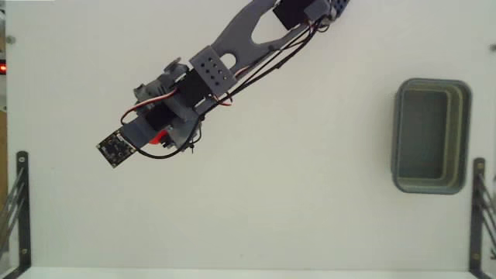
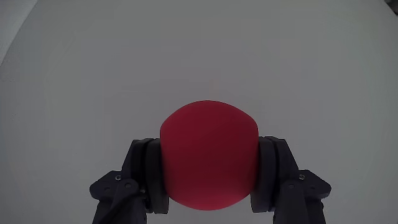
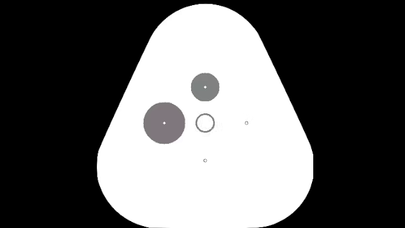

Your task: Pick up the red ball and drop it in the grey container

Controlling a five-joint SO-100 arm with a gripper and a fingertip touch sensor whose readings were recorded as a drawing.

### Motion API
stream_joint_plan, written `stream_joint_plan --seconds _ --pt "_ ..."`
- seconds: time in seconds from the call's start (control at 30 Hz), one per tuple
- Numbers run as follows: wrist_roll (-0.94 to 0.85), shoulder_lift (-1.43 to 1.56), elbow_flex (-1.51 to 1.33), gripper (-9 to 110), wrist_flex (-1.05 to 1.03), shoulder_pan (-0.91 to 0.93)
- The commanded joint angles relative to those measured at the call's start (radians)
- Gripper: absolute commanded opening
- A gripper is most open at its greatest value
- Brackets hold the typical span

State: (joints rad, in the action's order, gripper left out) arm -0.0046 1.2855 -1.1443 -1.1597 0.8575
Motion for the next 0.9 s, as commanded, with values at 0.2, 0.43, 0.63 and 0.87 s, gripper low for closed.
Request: stream_joint_plan --seconds 0.2,0.43,0.63,0.87 --pt "0.005 0.013 0.161 71 -0.105 0.006" --pt "0.005 -0.016 0.273 71 -0.188 0.006" --pt "0.005 -0.050 0.384 71 -0.265 0.006" --pt "0.005 -0.103 0.538 71 -0.366 0.006"
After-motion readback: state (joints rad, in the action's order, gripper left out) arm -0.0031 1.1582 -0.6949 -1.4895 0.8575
